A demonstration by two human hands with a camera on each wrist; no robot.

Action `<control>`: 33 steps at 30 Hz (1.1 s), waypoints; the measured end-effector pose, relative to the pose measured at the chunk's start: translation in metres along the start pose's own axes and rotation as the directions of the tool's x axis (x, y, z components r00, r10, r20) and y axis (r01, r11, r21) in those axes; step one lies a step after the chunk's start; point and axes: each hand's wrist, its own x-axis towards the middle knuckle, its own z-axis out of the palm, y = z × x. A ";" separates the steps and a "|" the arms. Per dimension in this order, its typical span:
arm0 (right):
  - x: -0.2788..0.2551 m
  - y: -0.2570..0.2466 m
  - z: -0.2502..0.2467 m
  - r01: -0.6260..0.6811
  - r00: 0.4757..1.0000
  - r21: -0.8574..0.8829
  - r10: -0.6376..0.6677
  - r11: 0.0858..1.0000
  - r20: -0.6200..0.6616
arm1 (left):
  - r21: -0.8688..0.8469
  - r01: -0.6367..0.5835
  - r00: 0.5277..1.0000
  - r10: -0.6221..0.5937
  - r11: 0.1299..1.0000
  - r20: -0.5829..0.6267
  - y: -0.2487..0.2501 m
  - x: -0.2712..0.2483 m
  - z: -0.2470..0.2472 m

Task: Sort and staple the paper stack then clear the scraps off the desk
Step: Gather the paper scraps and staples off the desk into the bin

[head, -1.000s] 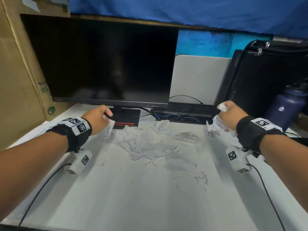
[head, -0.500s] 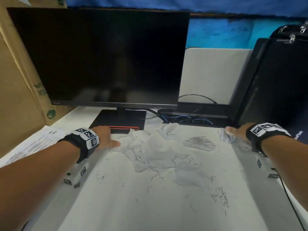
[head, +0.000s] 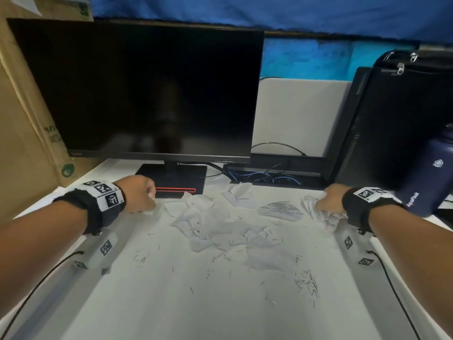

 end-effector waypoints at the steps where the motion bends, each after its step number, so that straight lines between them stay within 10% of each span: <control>1: -0.003 0.001 -0.005 0.007 1.000 0.095 -0.006 0.995 -0.012 | -0.047 -0.004 0.999 0.002 0.999 -0.037 -0.002 0.000 -0.005; 5: -0.008 0.011 -0.032 0.003 0.995 0.425 0.038 0.905 -0.088 | -0.144 -0.056 0.986 0.031 0.988 -0.165 -0.004 0.009 -0.017; 12: -0.026 0.012 -0.051 -0.013 1.000 0.635 0.022 0.772 -0.006 | 0.154 0.042 0.996 -0.055 0.987 0.076 0.042 0.021 0.014; 17: -0.057 0.000 -0.041 -0.038 0.989 0.902 -0.114 0.429 0.096 | 0.227 0.066 0.989 -0.094 0.972 0.114 0.045 0.021 0.028; 26: -0.094 -0.002 -0.040 0.230 0.964 0.664 -0.074 0.712 -0.254 | 0.039 0.034 0.999 -0.032 0.999 -0.038 0.028 -0.038 -0.026; 30: -0.146 -0.004 -0.035 0.293 0.950 0.860 -0.031 0.418 -0.309 | -0.269 -0.054 0.998 0.045 0.962 -0.038 0.036 -0.100 -0.039; 33: -0.204 0.001 -0.021 0.064 0.968 0.984 -0.251 0.169 -0.020 | -0.657 -0.096 0.977 0.196 0.748 0.080 0.053 -0.170 -0.030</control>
